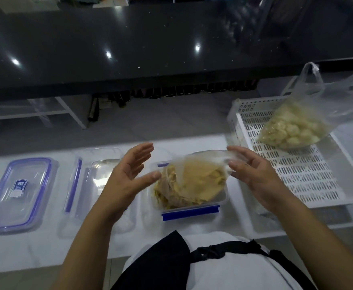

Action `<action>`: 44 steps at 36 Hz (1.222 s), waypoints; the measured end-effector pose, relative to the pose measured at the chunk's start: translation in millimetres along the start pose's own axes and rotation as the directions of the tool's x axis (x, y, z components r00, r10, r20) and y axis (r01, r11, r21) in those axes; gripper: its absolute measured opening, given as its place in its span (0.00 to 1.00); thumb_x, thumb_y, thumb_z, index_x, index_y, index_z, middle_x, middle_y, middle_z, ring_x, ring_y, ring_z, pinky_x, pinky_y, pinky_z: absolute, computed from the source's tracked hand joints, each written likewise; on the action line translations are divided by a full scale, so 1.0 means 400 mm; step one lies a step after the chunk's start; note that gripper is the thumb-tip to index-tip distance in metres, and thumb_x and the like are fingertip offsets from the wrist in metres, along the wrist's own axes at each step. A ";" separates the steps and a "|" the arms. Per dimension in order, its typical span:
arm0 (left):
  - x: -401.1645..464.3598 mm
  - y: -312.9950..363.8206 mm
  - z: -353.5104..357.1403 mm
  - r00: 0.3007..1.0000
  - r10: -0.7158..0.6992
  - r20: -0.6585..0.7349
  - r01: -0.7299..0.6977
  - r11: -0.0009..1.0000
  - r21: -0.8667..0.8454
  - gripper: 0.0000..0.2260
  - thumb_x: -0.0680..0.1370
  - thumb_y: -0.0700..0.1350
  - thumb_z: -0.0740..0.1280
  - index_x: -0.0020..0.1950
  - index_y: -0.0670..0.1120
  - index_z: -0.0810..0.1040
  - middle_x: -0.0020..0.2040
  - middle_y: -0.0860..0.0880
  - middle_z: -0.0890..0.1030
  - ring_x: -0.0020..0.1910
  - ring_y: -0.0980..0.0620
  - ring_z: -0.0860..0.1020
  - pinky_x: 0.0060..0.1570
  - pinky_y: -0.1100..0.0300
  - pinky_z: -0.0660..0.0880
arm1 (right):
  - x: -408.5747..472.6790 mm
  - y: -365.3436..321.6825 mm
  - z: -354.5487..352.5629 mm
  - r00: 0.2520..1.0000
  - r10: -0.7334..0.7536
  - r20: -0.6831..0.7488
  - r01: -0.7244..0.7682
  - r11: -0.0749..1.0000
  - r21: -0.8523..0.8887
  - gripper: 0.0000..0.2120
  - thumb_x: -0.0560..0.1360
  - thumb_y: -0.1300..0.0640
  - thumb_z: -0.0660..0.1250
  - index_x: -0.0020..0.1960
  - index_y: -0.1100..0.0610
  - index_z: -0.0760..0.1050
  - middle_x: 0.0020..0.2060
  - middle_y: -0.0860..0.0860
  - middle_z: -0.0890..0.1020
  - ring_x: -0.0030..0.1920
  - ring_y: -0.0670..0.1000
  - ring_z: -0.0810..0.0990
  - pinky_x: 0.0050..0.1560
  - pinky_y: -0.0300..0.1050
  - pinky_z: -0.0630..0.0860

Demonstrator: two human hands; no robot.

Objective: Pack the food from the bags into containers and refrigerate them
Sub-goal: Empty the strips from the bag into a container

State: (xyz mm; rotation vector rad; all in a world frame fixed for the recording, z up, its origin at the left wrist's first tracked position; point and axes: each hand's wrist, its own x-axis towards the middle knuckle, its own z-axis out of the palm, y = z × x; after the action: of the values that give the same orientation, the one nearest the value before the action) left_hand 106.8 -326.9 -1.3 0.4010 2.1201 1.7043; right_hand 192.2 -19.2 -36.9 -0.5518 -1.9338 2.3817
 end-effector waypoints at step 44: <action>0.061 -0.063 0.113 0.938 -0.246 -0.244 0.149 0.923 -0.355 0.10 0.83 0.47 0.65 0.52 0.51 0.87 0.53 0.48 0.87 0.55 0.48 0.85 0.52 0.47 0.83 | 0.025 0.013 0.056 0.974 -0.039 -0.224 0.038 0.999 -0.012 0.03 0.70 0.54 0.74 0.42 0.51 0.88 0.44 0.52 0.88 0.50 0.54 0.86 0.46 0.43 0.82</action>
State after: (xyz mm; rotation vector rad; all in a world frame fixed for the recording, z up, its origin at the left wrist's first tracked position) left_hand 106.9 -282.4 -37.3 -0.1658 1.9184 2.0430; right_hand 177.4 -39.1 -40.8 -0.7412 -1.8401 2.1814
